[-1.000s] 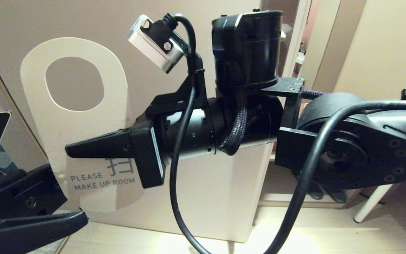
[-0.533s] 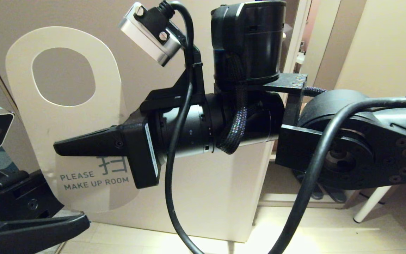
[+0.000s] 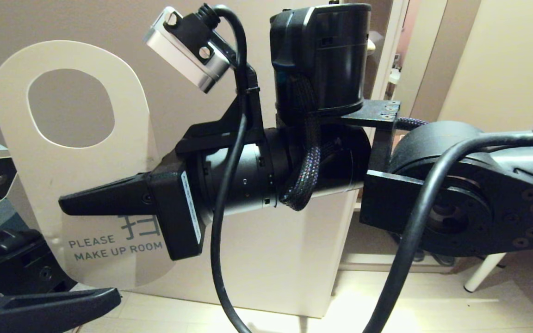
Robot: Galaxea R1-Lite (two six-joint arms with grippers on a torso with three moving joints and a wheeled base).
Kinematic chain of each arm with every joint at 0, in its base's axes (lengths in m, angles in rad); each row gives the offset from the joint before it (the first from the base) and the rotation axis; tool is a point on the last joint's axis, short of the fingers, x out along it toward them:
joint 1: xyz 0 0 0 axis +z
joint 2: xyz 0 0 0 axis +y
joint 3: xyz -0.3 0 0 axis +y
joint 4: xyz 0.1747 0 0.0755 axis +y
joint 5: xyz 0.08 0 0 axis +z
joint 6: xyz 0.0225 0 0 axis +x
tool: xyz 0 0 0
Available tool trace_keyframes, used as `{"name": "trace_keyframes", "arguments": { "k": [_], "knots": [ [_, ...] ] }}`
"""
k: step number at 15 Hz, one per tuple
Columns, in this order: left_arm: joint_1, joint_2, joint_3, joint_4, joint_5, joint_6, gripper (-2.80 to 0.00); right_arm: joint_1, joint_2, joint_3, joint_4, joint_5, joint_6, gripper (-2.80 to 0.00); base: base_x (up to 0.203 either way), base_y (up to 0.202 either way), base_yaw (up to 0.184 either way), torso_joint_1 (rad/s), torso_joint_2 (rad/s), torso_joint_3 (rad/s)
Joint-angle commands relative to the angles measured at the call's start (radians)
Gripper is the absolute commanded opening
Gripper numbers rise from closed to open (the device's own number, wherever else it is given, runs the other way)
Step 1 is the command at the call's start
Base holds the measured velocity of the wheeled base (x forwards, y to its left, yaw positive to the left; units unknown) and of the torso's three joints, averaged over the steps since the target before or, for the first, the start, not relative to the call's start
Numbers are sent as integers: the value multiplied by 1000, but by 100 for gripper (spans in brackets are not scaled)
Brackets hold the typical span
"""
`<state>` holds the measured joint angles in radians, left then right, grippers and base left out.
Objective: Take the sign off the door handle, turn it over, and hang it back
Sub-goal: Hand it to the other hand
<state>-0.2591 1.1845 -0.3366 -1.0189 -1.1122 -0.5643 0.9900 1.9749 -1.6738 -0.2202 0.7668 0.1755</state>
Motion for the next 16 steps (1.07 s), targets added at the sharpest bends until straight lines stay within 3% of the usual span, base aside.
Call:
{"name": "trace_keyframes", "arguments": {
  "k": [1, 5, 6, 16],
  "knots": [
    [0, 0, 1, -6, -6, -3, 0, 1, 2, 2, -2, 5, 1, -280, 0, 0, 0, 0, 0, 0],
    [0, 0, 7, -7, -6, 4, 0, 1, 1, 6, -2, 5, 1, -280, 0, 0, 0, 0, 0, 0],
    [0, 0, 10, -7, -6, 6, -280, 1, 1, 7, -2, 5, 1, -280, 0, 0, 0, 0, 0, 0],
    [1, -6, 16, -7, -5, 5, -280, 2, 1, 22, -1, 5, -2, -280, 0, 0, 0, 0, 0, 0]
  ]
}}
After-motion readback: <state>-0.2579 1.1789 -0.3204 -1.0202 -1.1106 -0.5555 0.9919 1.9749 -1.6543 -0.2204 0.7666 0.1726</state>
